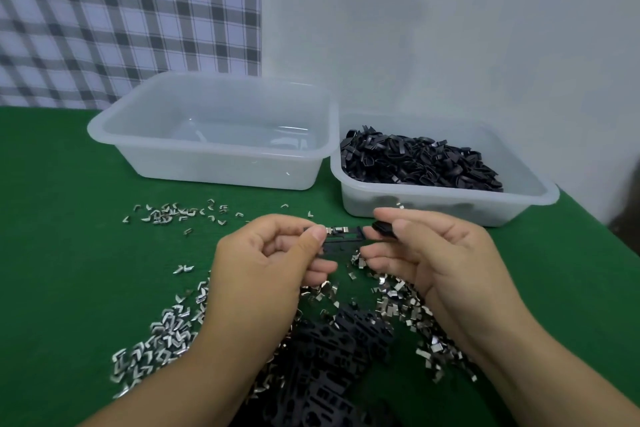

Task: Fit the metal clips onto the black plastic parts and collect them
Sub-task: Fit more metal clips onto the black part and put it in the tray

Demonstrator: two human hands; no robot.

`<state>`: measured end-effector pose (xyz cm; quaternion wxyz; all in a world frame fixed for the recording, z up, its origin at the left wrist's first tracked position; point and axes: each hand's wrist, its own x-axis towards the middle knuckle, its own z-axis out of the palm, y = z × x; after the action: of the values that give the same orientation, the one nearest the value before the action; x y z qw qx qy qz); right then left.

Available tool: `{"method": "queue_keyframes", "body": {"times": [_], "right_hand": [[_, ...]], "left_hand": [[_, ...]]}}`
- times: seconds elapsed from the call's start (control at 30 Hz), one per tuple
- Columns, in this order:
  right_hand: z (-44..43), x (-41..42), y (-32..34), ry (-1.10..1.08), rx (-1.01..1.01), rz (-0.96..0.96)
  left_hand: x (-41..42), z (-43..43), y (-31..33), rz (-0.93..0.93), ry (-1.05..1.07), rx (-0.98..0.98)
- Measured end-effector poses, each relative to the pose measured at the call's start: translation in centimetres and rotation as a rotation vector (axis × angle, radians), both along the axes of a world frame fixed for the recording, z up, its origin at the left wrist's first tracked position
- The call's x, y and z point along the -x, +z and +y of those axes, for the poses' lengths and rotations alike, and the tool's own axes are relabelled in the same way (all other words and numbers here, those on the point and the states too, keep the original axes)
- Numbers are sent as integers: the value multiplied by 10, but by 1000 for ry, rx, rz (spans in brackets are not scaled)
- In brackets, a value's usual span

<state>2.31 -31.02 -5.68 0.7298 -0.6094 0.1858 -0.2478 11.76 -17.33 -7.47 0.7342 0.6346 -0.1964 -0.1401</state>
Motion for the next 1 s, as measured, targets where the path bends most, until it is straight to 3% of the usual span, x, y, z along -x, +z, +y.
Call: {"method": "queue_keyframes", "body": {"times": [0.2,1.0], "right_hand": [[-2,1,-1,-34,199,67],[0,1,-1,-22,184,83]], "left_hand": [[1,2,0,-12,-8,-2],[3,1,2,-58,-67,47]]}}
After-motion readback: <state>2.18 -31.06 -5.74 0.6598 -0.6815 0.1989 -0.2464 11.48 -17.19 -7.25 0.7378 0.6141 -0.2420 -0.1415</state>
